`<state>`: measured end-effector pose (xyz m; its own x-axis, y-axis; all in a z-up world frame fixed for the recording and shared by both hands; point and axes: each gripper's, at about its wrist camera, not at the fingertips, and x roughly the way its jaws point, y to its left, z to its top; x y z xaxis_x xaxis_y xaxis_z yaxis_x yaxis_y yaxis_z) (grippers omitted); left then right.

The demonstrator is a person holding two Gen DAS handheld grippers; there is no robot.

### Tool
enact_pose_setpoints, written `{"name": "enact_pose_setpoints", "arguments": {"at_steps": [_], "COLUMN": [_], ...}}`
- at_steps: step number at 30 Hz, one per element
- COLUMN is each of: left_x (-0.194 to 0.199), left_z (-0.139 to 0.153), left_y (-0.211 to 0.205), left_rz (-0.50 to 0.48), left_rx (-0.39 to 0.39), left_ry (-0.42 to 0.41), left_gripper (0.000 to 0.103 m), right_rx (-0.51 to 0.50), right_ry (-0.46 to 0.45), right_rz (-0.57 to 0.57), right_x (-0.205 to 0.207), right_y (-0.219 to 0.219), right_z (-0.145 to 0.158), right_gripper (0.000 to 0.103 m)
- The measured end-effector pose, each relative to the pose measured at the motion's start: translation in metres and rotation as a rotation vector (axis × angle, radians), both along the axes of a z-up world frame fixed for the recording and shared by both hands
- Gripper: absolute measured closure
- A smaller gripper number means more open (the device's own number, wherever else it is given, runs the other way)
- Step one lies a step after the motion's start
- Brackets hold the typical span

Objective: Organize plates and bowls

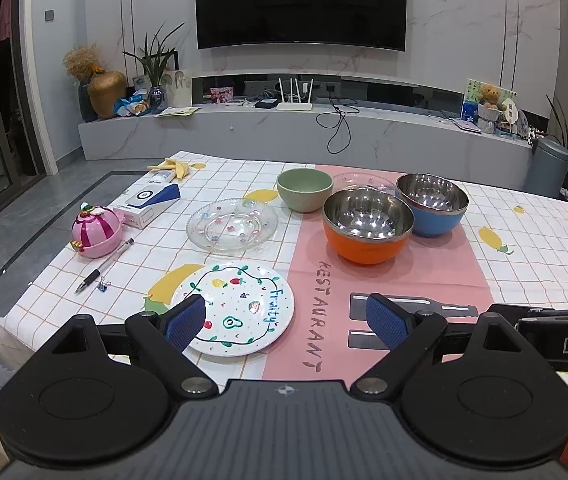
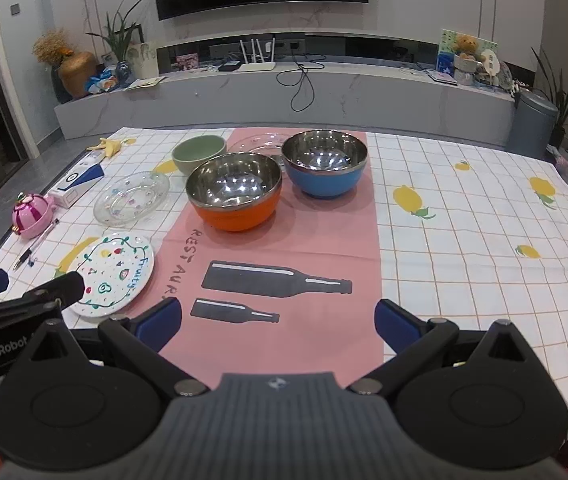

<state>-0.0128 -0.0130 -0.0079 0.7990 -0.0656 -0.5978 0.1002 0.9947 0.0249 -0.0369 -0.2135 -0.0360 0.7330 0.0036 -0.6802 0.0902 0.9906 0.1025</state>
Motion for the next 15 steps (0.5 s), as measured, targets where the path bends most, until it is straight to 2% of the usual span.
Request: {"name": "enact_pose_setpoints", "arguments": {"at_steps": [11,15], "left_x": [0.0022,0.0001], "left_z": [-0.0017,-0.0012], "left_y": [0.0050,0.0075], "left_rz": [0.008,-0.032], "left_rx": [-0.023,-0.059], "left_ry": [0.002,-0.027], "left_gripper": [0.000,0.000], "right_rx": [-0.011,-0.018], "right_ry": [0.003,-0.002], "right_rz": [0.006,0.011], "right_x": [0.0010,0.0013], "right_y": [0.0040,0.0052], "right_z": [0.0001,-0.0022], "right_gripper": [0.003,0.003]}}
